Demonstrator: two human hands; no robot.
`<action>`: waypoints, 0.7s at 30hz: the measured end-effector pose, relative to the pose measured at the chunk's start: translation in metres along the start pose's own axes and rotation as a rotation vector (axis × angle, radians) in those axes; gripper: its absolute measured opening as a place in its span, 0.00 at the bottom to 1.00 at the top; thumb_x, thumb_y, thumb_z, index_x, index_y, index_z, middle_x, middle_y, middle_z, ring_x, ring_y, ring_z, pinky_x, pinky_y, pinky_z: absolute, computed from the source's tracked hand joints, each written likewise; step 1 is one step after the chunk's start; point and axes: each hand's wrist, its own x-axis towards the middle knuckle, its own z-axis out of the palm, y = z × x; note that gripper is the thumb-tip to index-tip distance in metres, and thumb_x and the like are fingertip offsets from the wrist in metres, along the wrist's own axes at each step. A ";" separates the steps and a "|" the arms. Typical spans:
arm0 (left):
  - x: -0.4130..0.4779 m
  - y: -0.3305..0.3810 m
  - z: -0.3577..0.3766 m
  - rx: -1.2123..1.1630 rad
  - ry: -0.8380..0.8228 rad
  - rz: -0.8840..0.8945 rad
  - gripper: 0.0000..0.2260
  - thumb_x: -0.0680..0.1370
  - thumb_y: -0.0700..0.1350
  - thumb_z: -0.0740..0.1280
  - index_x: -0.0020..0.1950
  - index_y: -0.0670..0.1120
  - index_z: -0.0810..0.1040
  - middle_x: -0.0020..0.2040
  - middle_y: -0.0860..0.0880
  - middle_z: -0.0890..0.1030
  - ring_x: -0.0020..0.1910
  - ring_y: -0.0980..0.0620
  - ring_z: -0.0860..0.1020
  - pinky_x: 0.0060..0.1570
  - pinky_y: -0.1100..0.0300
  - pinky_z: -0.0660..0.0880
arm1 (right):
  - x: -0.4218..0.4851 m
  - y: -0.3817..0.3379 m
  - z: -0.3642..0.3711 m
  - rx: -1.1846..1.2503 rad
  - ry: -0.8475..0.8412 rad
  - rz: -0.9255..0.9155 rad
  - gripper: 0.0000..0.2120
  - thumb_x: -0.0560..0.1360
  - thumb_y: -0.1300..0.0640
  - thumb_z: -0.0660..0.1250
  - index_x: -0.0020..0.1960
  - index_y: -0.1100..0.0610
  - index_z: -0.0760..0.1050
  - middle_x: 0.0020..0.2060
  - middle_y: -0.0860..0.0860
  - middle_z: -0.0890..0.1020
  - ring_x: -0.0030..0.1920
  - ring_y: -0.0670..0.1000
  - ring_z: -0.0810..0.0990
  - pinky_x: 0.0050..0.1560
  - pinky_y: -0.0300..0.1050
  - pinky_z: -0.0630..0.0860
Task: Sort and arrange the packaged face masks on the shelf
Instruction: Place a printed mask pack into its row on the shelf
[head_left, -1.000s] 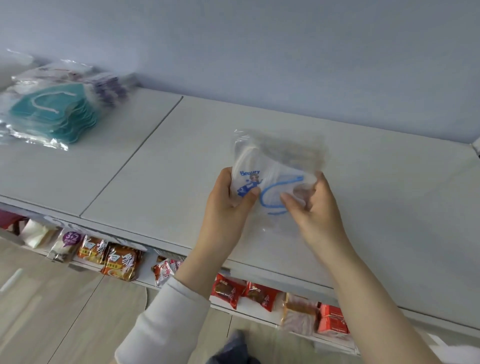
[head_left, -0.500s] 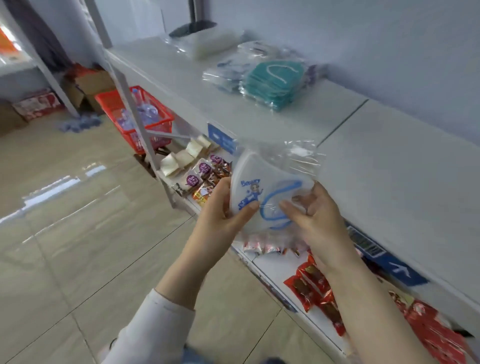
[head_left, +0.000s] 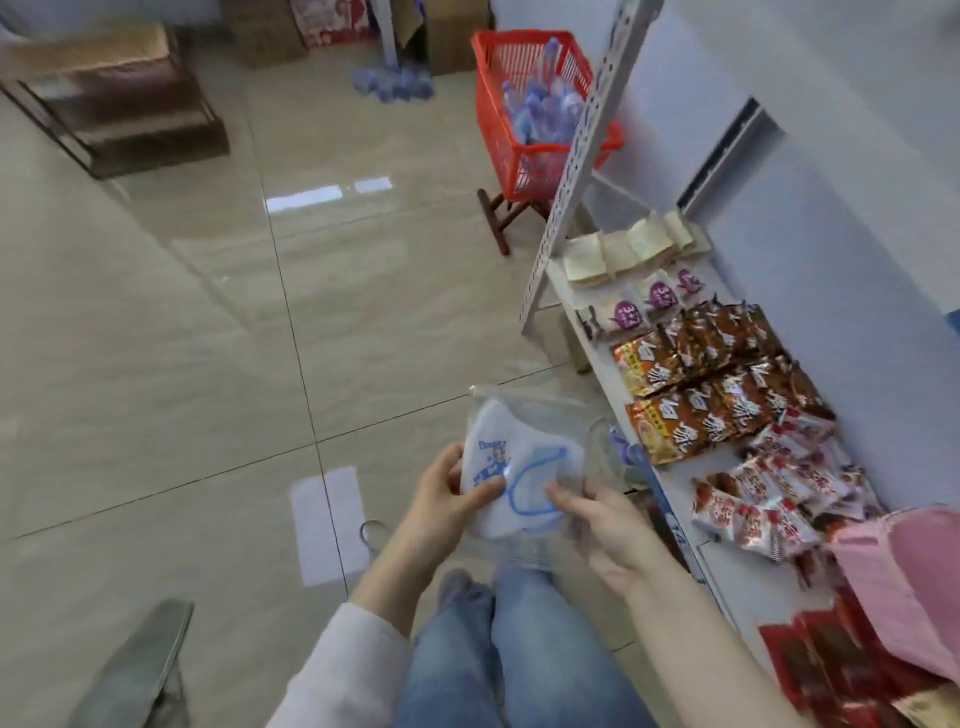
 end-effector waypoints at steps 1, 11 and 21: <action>0.007 0.000 -0.009 -0.008 0.016 -0.021 0.13 0.75 0.34 0.68 0.59 0.39 0.73 0.47 0.44 0.82 0.37 0.58 0.82 0.35 0.65 0.78 | 0.009 -0.002 0.009 -0.008 0.000 0.033 0.04 0.74 0.70 0.62 0.44 0.64 0.73 0.29 0.54 0.82 0.27 0.49 0.81 0.25 0.40 0.77; 0.132 0.074 -0.046 0.030 0.096 -0.036 0.11 0.75 0.37 0.69 0.56 0.42 0.75 0.51 0.42 0.83 0.45 0.49 0.82 0.40 0.61 0.79 | 0.122 -0.093 0.077 -0.070 0.041 0.002 0.06 0.72 0.69 0.67 0.40 0.61 0.74 0.31 0.54 0.80 0.28 0.48 0.80 0.31 0.38 0.79; 0.228 0.184 -0.043 0.097 -0.129 0.028 0.12 0.75 0.36 0.68 0.57 0.44 0.74 0.51 0.45 0.84 0.48 0.50 0.82 0.49 0.56 0.79 | 0.165 -0.214 0.113 0.059 0.110 -0.185 0.08 0.72 0.72 0.65 0.39 0.60 0.73 0.25 0.48 0.81 0.26 0.43 0.80 0.26 0.33 0.73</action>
